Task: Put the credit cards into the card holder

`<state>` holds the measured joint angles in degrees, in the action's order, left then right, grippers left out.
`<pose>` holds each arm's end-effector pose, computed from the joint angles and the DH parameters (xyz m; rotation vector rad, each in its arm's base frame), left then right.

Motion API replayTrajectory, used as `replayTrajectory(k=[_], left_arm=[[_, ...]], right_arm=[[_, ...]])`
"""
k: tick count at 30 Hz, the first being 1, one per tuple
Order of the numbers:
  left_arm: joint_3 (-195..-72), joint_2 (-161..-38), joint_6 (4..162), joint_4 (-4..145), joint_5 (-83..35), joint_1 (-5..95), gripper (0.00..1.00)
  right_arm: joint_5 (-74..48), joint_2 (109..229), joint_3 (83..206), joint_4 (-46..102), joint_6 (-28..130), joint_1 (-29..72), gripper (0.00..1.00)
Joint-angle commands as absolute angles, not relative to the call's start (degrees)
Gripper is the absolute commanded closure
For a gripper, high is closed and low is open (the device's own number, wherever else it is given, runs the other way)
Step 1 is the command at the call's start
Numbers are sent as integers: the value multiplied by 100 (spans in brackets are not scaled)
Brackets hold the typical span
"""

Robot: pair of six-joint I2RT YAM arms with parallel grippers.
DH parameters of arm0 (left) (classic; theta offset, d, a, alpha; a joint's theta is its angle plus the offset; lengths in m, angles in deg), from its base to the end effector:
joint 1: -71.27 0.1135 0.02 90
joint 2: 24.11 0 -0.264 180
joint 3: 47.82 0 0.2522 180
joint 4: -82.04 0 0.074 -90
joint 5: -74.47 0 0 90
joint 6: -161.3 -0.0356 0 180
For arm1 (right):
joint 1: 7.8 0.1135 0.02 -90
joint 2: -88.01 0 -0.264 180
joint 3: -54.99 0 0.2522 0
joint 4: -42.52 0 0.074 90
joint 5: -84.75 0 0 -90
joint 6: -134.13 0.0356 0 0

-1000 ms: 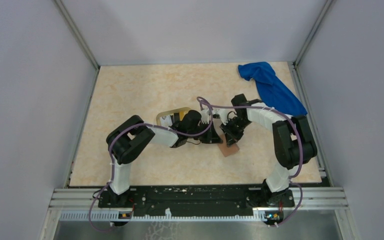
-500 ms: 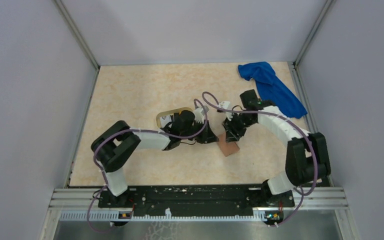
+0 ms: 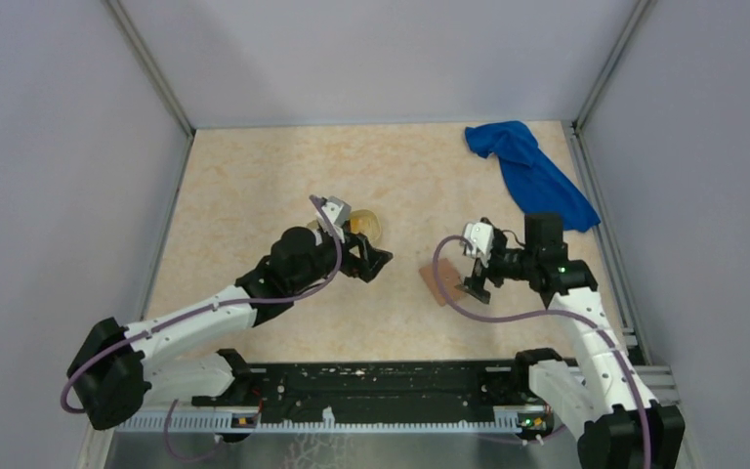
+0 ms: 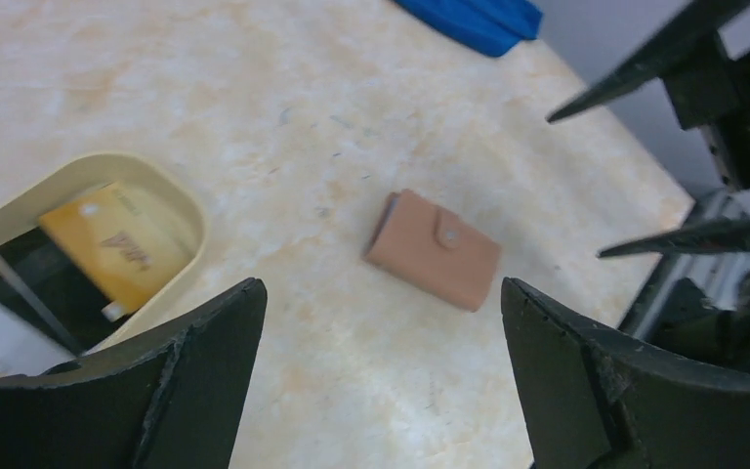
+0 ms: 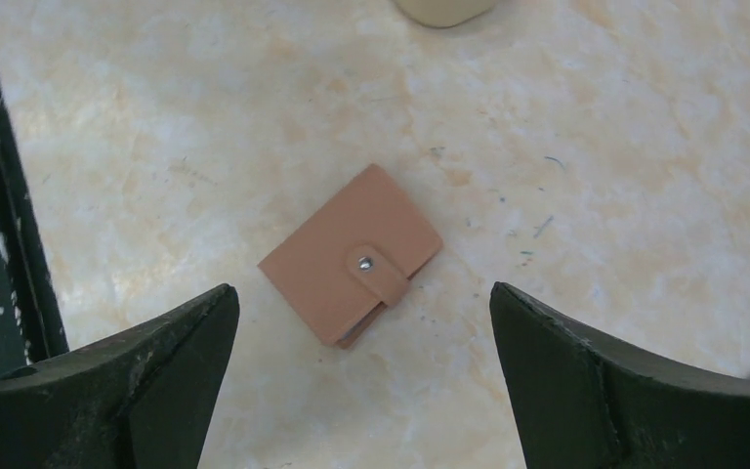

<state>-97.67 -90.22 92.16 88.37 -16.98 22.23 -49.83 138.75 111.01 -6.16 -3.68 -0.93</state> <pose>0.1718 -0.1993 0.2654 0.4654 1.7743 -0.9018 0.1720 0.0459 0.2729 -1.2860 1.6850 0.4873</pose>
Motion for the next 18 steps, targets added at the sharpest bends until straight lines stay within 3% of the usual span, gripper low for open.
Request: replayTrajectory(k=[1,5,18], left_arm=[[-9640,-8619,8705,7415,-427,2214,5],[-9662,-8436,8988,6646,508,2300,6],[-8565,-7896,10171,7185,-1182,4234,5]], right_arm=[[-5948,13714,10607,-1616,-3124,-101,1],[-5717,13978,10384,-1924,-4184,154,2],[-4588,14523,9995,-698,-3894,1343,2]])
